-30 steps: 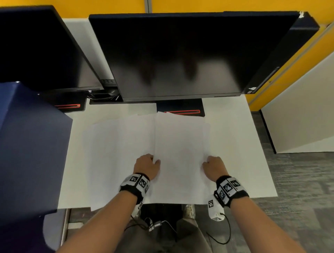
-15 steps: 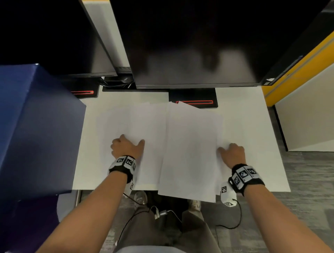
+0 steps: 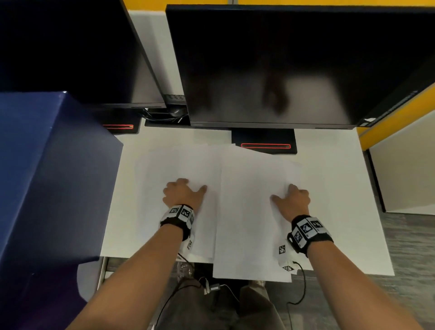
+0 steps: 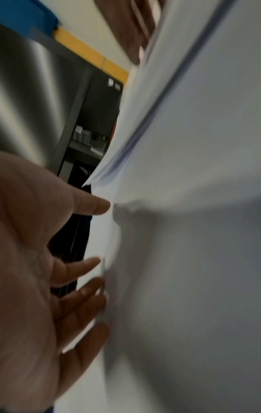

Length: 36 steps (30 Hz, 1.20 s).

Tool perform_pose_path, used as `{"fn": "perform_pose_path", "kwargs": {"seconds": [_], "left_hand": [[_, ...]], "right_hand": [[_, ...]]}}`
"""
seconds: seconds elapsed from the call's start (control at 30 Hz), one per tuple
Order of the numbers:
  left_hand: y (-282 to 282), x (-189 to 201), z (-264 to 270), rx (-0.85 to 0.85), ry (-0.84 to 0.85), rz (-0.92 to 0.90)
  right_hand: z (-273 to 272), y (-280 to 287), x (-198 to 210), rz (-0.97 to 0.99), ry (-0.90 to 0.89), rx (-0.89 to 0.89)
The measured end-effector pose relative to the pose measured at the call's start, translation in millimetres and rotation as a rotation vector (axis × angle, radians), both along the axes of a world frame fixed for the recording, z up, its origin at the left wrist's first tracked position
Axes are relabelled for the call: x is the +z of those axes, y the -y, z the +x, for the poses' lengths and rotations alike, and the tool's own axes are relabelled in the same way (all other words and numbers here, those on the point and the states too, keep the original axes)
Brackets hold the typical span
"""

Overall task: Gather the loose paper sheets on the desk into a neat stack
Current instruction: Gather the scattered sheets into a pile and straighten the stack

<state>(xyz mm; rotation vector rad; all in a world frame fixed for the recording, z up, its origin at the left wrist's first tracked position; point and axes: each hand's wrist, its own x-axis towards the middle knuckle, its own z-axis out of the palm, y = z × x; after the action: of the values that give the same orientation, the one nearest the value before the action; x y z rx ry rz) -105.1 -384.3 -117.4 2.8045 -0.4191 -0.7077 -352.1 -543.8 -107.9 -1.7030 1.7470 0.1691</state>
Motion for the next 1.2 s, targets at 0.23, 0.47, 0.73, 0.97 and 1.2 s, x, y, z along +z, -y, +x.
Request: {"fn": "perform_pose_path", "kwargs": {"seconds": [0.23,0.47,0.73,0.97,1.2], "left_hand": [[-19,0,36,0.223,-0.004,-0.02],[-11,5,30,0.093,-0.173,-0.045],[-6,18,-15,-0.098,-0.082,0.066],[-2,16,-26,-0.017,-0.301,-0.087],[4,25,-37,0.186,-0.353,-0.337]], "right_hand": [[-12,2,-5,-0.013,-0.01,-0.165],[-3,-15,-2,-0.043,-0.05,-0.079],[8,-26,-1,-0.043,-0.003,-0.08],[12,-44,-8,-0.104,-0.091,-0.092],[25,-35,2,-0.052,0.137,-0.323]]}}
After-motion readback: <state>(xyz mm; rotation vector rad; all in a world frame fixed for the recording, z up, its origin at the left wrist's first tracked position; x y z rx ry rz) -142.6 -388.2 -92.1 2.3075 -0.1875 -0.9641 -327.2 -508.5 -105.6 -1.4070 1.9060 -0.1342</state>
